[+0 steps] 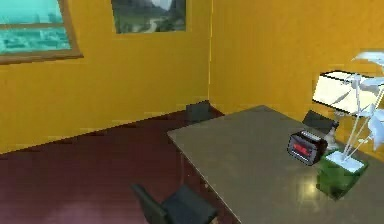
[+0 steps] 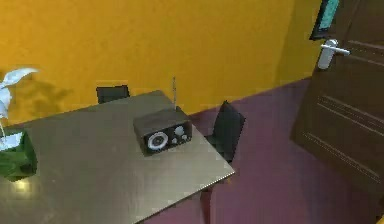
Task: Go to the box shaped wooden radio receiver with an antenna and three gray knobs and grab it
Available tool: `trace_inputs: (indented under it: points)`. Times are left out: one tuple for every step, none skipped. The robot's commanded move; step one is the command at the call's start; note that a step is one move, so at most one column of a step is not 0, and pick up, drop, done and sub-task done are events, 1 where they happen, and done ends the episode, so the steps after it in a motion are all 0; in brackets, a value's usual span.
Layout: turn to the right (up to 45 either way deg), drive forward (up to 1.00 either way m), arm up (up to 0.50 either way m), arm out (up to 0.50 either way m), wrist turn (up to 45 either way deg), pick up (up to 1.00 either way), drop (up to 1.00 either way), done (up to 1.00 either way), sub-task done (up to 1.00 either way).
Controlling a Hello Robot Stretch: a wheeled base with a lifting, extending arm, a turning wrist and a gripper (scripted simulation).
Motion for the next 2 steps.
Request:
trace_inputs:
  points:
    - [45.0, 0.0, 0.0, 0.0, 0.0, 0.0, 0.0, 0.0, 0.0]
    - [45.0, 0.0, 0.0, 0.0, 0.0, 0.0, 0.0, 0.0, 0.0]
